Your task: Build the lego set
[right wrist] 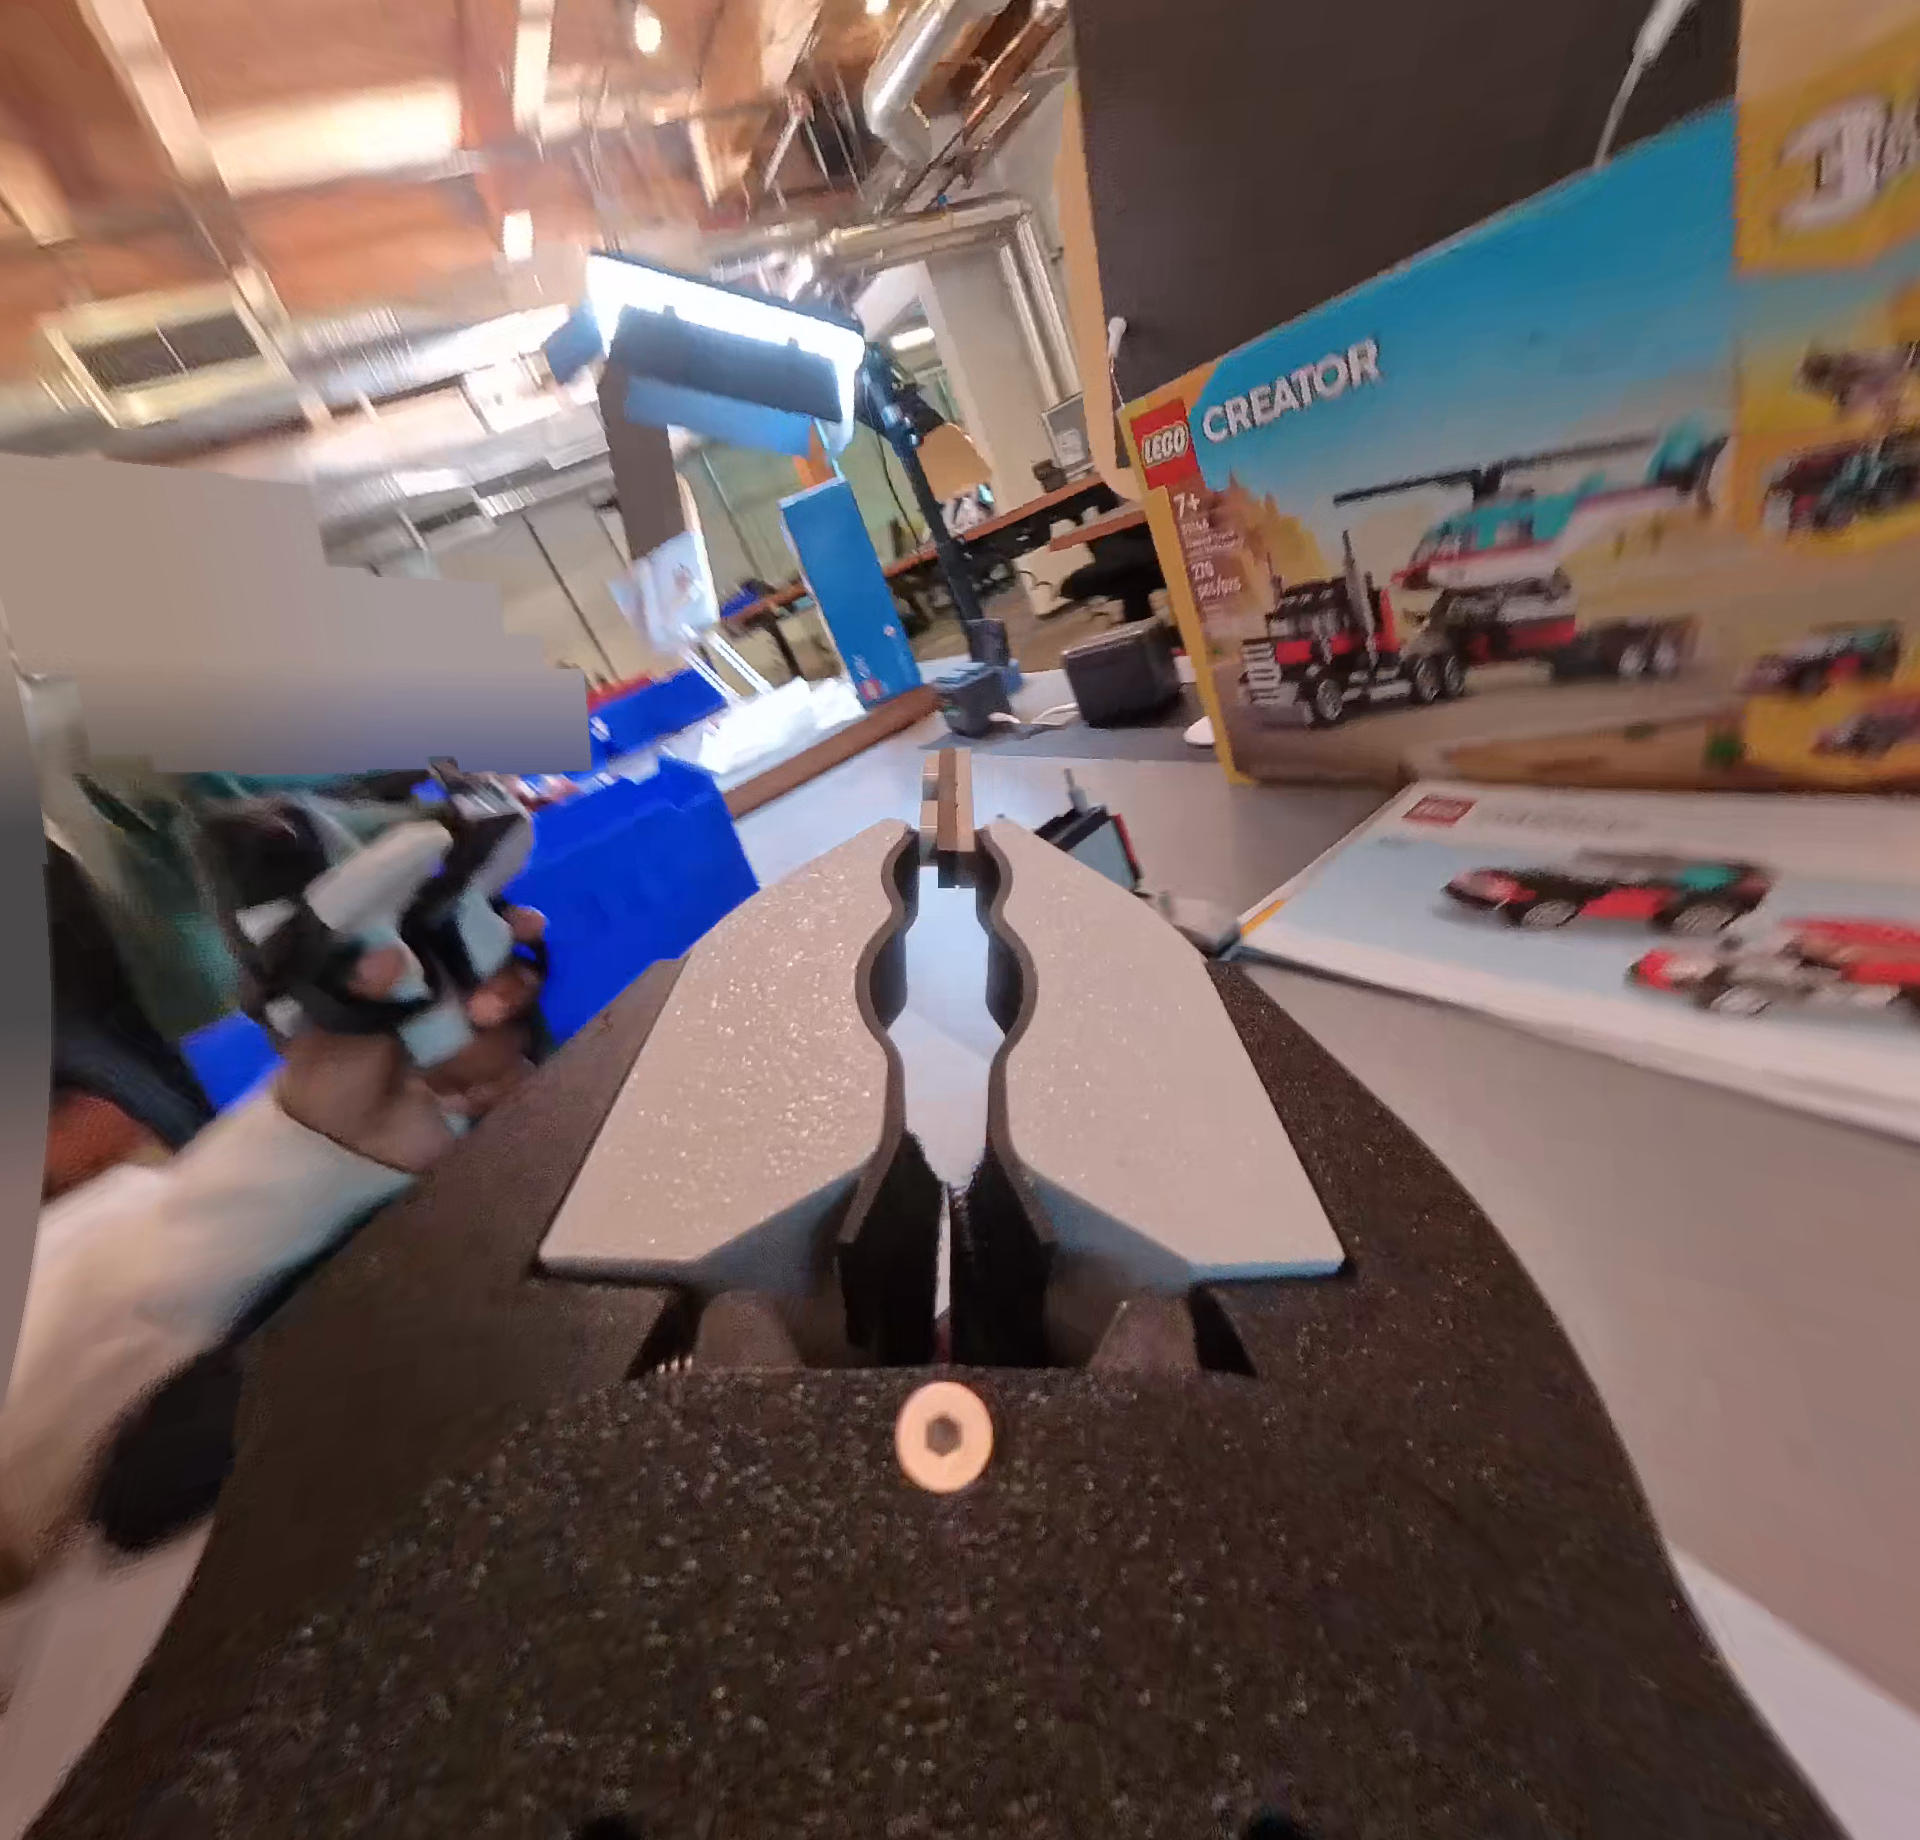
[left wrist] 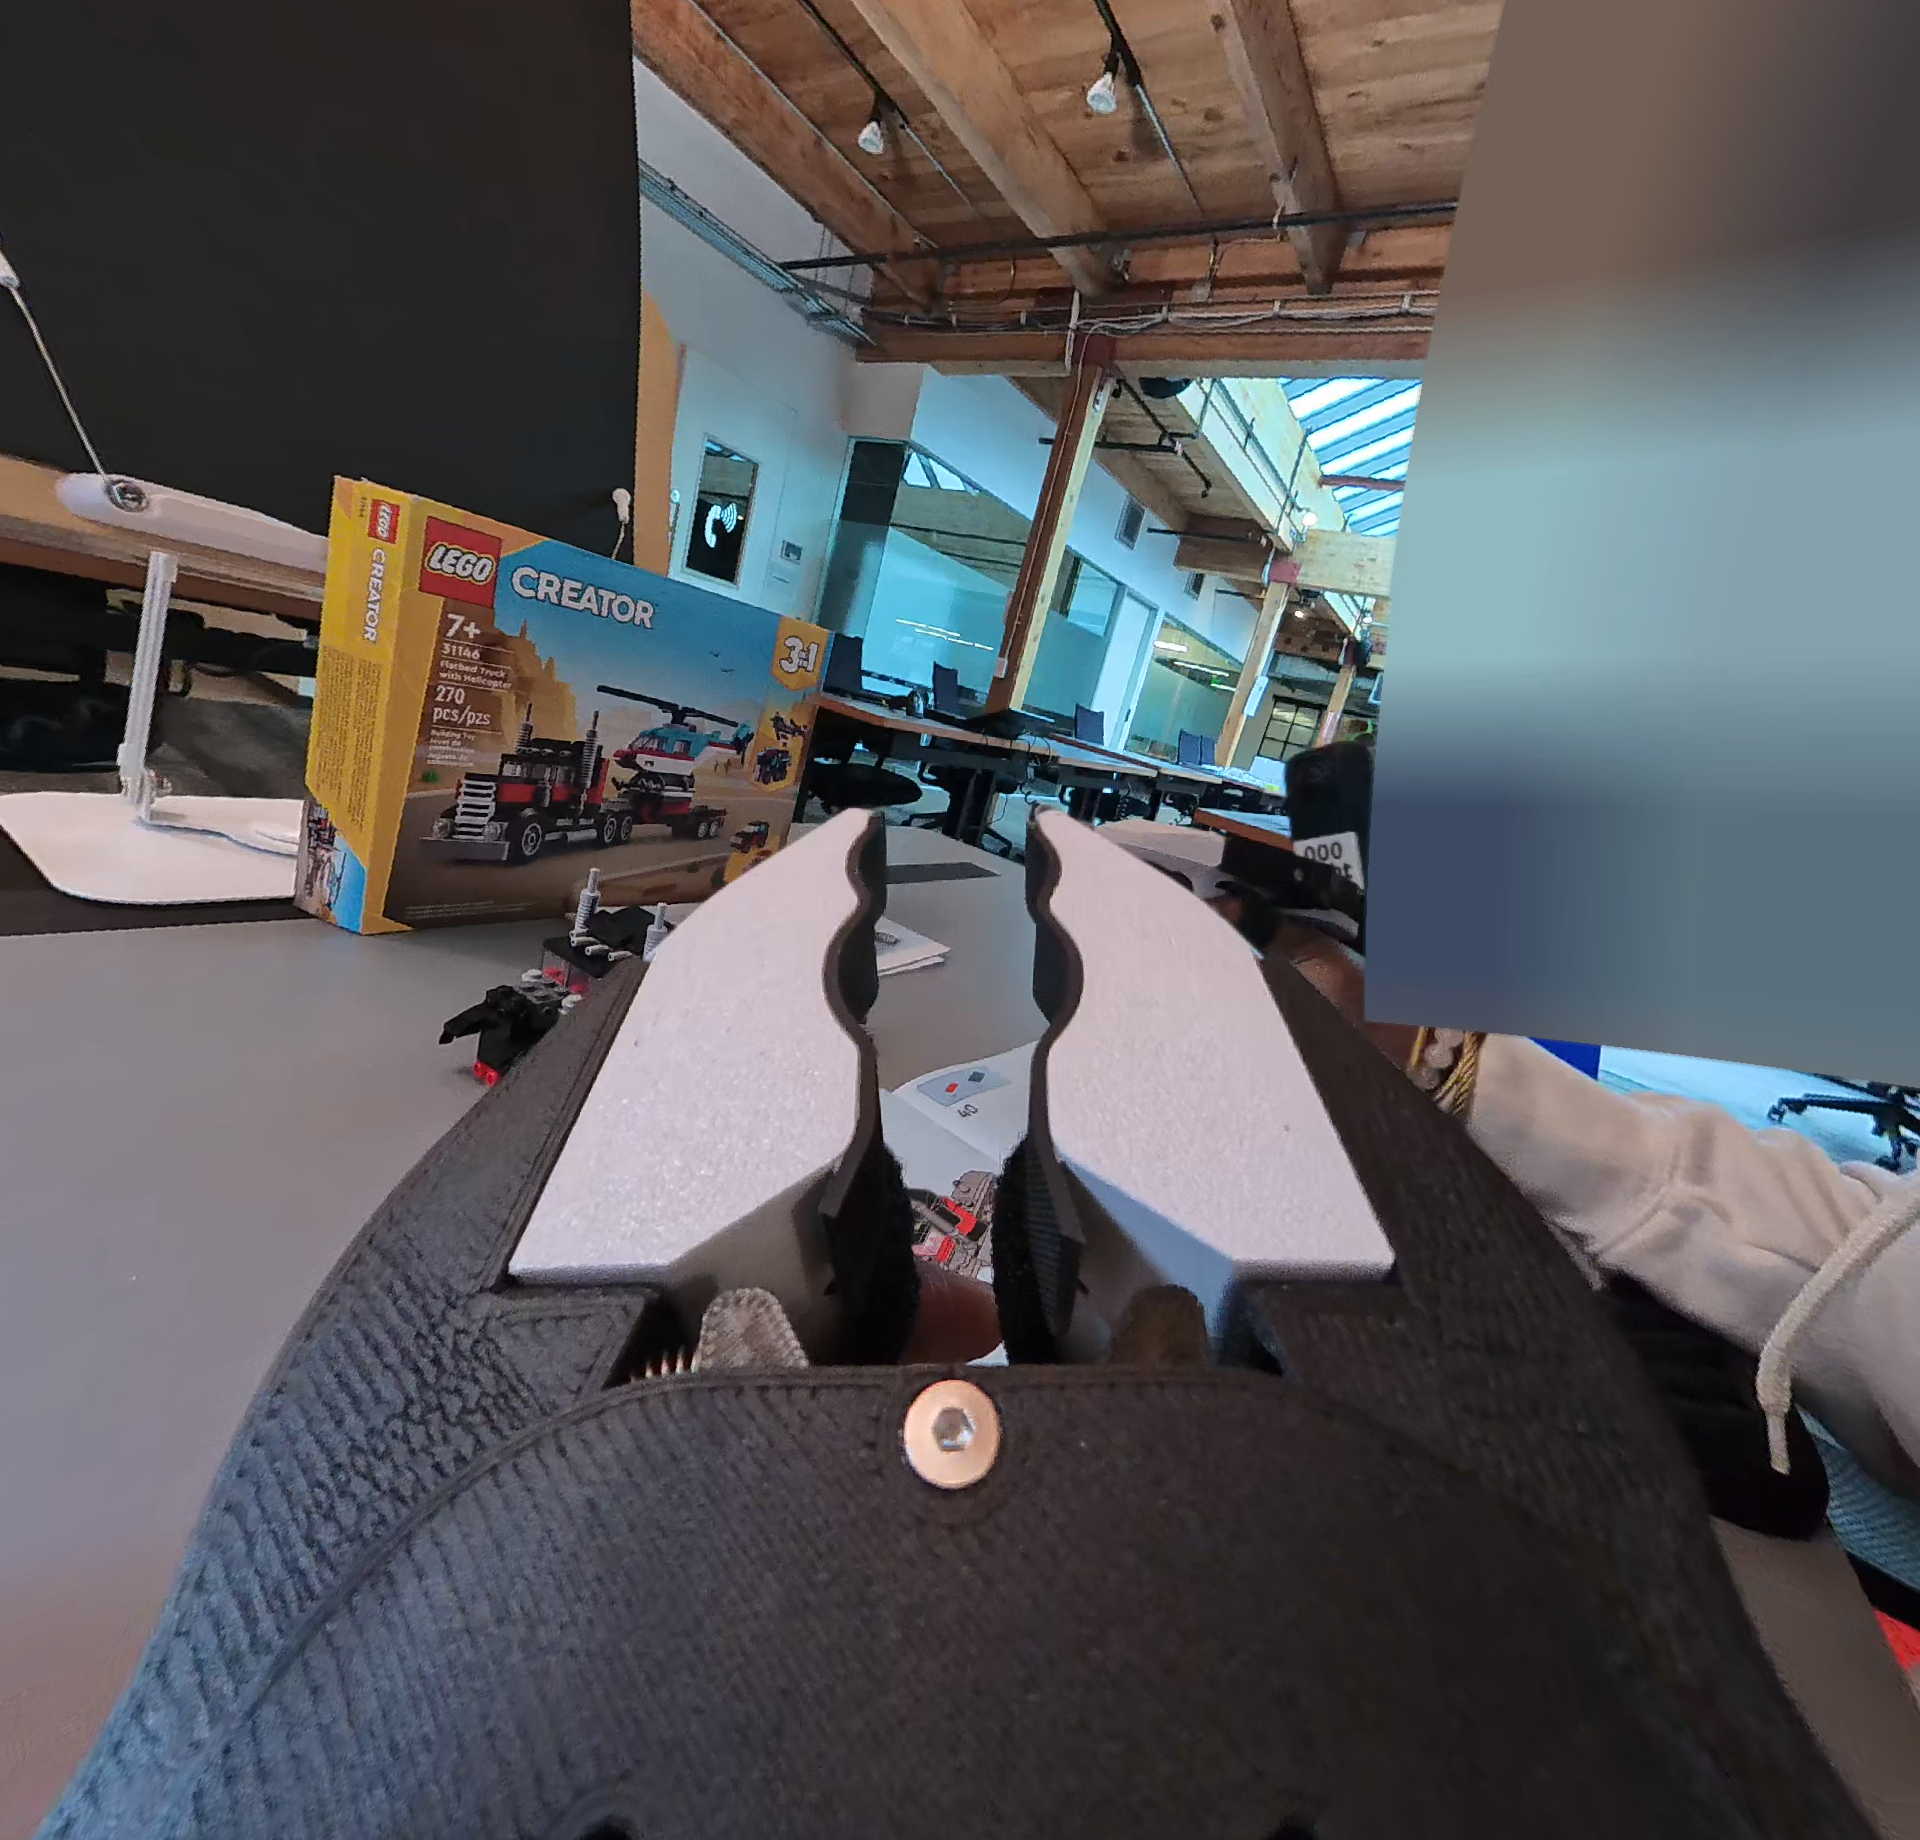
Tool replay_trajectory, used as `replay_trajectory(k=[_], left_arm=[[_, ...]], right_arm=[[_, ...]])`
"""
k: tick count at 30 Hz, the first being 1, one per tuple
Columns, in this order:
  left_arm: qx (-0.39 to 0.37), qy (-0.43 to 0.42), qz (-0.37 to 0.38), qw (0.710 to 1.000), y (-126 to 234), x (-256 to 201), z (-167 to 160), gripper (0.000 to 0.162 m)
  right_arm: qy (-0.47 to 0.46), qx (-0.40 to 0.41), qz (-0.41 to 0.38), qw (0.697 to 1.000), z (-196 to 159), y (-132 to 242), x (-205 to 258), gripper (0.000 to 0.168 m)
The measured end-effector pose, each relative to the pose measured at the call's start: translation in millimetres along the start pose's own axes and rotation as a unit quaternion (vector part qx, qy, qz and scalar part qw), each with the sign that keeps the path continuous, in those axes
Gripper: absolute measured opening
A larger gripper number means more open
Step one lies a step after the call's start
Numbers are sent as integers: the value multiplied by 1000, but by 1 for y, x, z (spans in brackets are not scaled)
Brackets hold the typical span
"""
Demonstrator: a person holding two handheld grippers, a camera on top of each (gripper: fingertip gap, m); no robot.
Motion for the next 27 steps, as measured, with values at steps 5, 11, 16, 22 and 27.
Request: replay_trajectory(k=[5,11,16,22,27], left_arm=[[4,1,4,1000,-1,1,-2,26],[7,3,5,1000,-1,2,-3,26],[5,6,6,1000,-1,2,-3,26],[4,9,6,1000,-1,3,-3,26],[1,15,6,1000,0,4,-2,26]], right_arm=[[-60,5,41,997,-6,-4,0,10],[-69,-1,51,996,-5,-3,1,10],[-61,4,47,997,-6,-3,1,10],[-32,25,36,999,-11,-6,3,10],[18,45,28,998,-14,-10,10,10]])
Point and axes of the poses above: each gripper's, where its closed fingertips meet, y back along the fingers, z out of its top, x = y × z across the jaws, the point moved 1 cm from there along y, back along the fingers, and after that the axes turned 15 degrees about x, right-handed, at the moved point
